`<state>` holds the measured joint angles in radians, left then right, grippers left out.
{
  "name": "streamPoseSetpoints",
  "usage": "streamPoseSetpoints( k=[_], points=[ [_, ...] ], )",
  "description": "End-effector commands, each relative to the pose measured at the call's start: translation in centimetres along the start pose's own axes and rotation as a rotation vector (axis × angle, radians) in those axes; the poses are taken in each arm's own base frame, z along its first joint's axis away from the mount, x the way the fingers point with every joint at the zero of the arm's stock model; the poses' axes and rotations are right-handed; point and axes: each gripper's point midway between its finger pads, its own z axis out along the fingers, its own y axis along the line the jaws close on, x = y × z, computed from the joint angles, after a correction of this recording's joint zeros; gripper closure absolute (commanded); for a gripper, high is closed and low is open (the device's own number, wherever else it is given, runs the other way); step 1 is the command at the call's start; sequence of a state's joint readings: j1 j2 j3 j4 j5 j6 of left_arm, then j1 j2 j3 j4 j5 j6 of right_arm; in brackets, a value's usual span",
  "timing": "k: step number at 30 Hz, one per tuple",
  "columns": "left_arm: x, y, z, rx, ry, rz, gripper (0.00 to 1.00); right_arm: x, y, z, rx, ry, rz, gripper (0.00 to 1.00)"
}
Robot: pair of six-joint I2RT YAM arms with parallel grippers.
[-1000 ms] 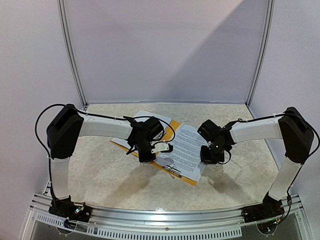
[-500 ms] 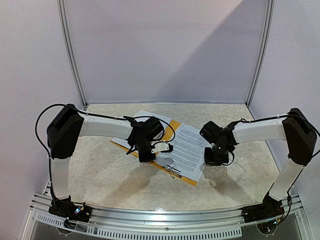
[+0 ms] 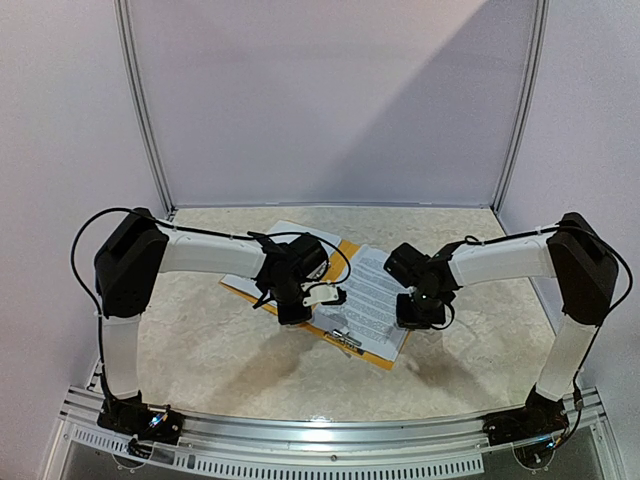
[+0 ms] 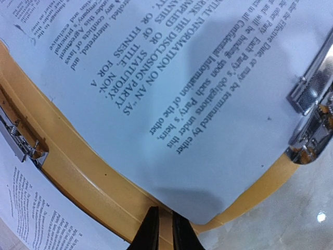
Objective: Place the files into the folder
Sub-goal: Clamp the file in the folder with some files.
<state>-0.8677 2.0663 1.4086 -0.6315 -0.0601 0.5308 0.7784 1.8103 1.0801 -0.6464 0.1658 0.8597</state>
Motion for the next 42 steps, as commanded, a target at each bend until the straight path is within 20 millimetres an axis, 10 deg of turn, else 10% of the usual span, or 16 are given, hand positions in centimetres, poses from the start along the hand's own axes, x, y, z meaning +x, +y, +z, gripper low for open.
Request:
streamPoseSetpoints(
  k=[1,17,27,42],
  points=[
    [2.5,-4.1,3.2,0.135,0.104,0.032,0.87,0.6,2.7,1.1,-0.077,0.021,0.002,0.96],
    [2.5,-4.1,2.4,0.161,0.087,0.02,0.87,1.1,0.3,-2.9,-0.035,-0.001,-0.032,0.9],
    [2.6,-4.1,2.6,0.164,0.094,0.021,0.87,2.1,9.5,-8.7,-0.318,0.014,-0.207,0.74],
    [2.6,-4.1,2.7,0.163,0.099,0.021,0.87,4.6,14.0,-9.1,-0.677,0.106,0.083,0.63]
  ],
)
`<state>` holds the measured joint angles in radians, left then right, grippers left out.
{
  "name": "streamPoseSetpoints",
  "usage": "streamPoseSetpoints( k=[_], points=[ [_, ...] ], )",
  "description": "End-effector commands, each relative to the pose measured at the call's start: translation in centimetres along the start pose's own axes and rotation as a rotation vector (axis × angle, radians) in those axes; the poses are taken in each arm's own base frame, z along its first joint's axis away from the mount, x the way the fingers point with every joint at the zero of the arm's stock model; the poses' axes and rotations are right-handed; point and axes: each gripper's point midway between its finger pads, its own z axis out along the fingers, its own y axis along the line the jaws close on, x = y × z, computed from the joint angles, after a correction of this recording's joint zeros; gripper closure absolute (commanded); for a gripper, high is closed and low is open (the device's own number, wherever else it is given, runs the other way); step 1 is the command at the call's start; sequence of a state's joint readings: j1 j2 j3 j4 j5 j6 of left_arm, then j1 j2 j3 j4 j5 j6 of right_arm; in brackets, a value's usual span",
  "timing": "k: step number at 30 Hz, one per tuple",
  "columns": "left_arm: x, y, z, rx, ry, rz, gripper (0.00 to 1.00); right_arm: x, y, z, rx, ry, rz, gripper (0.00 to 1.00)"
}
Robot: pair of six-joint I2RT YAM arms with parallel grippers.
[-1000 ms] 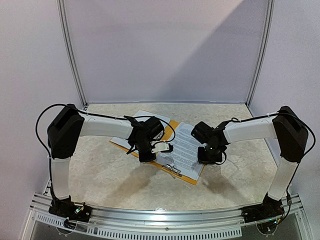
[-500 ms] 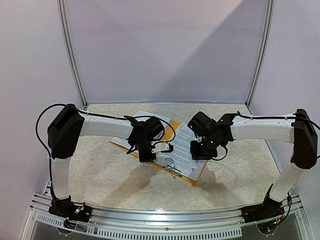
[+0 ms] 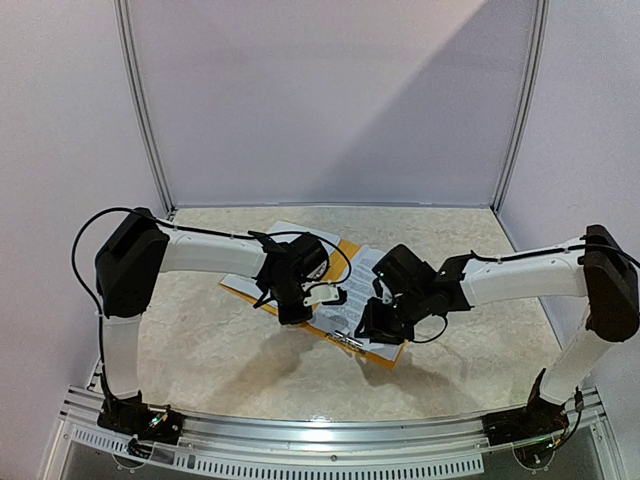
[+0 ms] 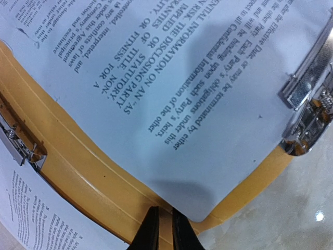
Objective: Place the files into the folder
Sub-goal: Clamp the file in the folder with some files.
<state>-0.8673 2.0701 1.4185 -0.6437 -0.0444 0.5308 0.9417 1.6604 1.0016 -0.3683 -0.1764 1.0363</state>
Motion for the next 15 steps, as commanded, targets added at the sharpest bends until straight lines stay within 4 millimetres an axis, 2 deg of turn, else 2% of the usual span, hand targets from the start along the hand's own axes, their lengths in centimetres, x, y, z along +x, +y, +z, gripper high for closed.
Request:
streamPoseSetpoints(
  k=[1,9,15],
  points=[
    [2.7,-3.8,2.8,0.147,0.102,0.02,0.87,-0.6,4.1,-0.8,-0.169,-0.022,0.049,0.64],
    [2.7,-3.9,2.8,0.151,0.101,0.019,0.87,-0.6,3.6,-0.4,-0.146,-0.033,0.069,0.75],
    [2.7,-3.9,2.8,0.151,0.101,0.02,0.87,-0.1,2.9,0.7,-0.125,-0.002,0.09,0.85]
  ],
)
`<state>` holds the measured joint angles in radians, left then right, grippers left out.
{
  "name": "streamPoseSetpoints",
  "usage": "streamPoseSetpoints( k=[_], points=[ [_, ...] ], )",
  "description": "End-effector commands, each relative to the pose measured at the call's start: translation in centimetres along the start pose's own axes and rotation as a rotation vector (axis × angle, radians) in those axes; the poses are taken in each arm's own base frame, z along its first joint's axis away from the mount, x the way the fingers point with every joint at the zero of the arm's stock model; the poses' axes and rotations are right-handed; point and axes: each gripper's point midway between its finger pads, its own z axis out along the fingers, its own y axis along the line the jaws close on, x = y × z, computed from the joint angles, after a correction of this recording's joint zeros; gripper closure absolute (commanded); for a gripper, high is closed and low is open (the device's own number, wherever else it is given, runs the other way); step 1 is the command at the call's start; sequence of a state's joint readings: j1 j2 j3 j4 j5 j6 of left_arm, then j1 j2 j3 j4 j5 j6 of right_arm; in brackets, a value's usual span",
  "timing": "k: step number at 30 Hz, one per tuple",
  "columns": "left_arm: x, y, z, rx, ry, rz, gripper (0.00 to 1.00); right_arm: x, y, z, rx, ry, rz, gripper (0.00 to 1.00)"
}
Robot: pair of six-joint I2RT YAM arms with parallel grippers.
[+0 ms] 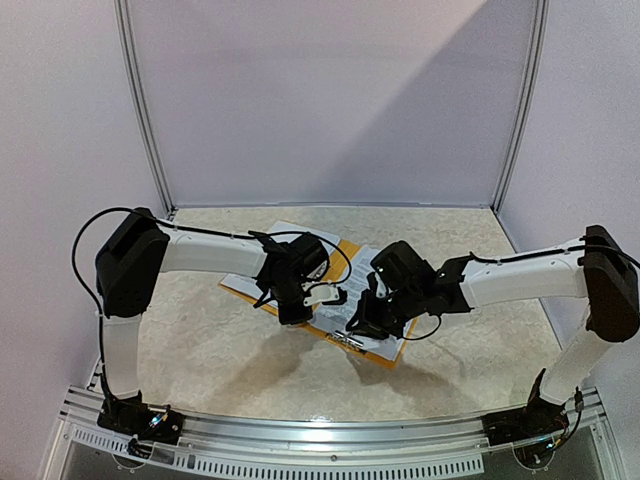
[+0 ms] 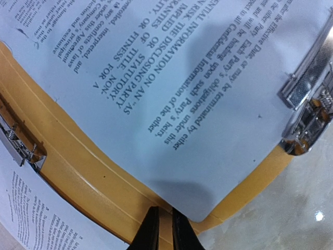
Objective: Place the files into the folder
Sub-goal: Clamp the file in the folder with some files.
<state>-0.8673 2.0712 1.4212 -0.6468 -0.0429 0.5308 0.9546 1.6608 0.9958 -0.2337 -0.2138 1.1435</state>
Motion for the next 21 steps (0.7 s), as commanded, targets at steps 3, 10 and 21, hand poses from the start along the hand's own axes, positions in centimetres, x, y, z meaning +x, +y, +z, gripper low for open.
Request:
streamPoseSetpoints(
  k=[3,10,21],
  points=[
    [2.7,-3.9,2.8,0.151,0.102,0.019,0.87,0.6,-0.7,1.0,0.016,0.024,0.023,0.88],
    [2.8,-3.9,2.9,0.152,0.103,0.019,0.87,1.0,-2.1,1.2,0.051,0.032,0.039,0.92],
    [2.8,-4.0,2.9,0.154,0.106,0.019,0.87,1.5,-3.9,1.3,0.117,0.041,0.041,0.97]
  ],
)
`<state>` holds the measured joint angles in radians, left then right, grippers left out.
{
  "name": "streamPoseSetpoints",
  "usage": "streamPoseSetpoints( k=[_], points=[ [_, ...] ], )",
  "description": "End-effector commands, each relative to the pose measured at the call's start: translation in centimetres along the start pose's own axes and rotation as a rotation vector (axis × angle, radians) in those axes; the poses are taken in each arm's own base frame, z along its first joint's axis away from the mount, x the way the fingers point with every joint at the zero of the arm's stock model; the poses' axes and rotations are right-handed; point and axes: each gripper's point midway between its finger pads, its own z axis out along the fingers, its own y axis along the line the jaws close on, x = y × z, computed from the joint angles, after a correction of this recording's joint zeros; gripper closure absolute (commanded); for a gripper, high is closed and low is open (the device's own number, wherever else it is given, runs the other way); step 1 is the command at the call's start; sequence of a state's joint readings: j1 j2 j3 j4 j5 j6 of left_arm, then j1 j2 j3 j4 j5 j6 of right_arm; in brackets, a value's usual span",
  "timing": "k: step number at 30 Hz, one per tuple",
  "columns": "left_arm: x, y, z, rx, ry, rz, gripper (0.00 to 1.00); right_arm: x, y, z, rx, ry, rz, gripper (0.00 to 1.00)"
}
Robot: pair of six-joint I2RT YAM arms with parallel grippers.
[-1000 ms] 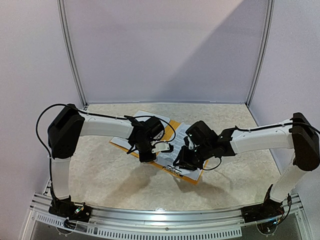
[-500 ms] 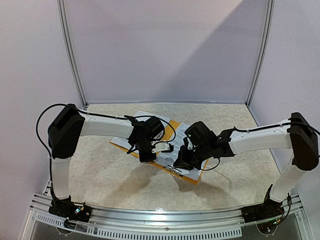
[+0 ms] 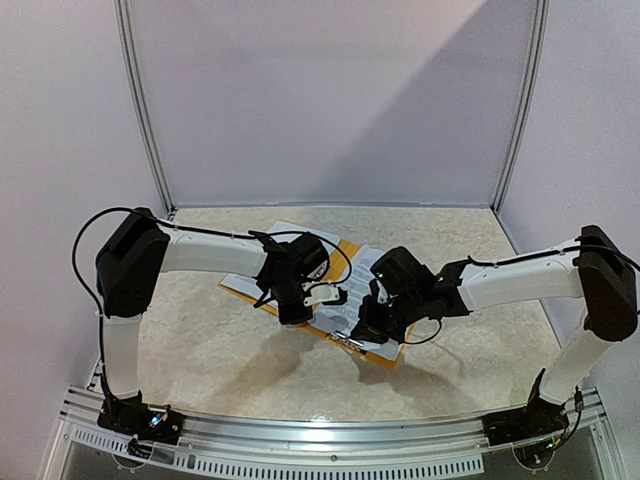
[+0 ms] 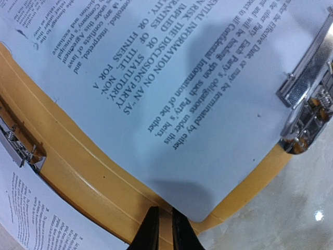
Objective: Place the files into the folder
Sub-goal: Clamp the file in the folder with some files.
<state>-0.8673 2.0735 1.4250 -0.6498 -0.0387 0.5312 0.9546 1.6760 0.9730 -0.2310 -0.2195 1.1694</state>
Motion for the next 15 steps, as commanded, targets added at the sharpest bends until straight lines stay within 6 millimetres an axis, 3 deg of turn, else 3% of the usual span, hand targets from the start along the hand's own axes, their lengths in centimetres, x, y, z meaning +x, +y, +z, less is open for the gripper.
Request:
streamPoseSetpoints(
  k=[1,15],
  points=[
    [2.8,-3.9,3.0,0.149,0.108,0.018,0.87,0.9,-2.9,0.7,0.098,0.022,0.008,0.98],
    [2.9,-4.3,3.3,0.155,0.125,0.031,0.87,1.9,-8.2,1.6,0.264,0.04,-0.015,1.0]
  ],
)
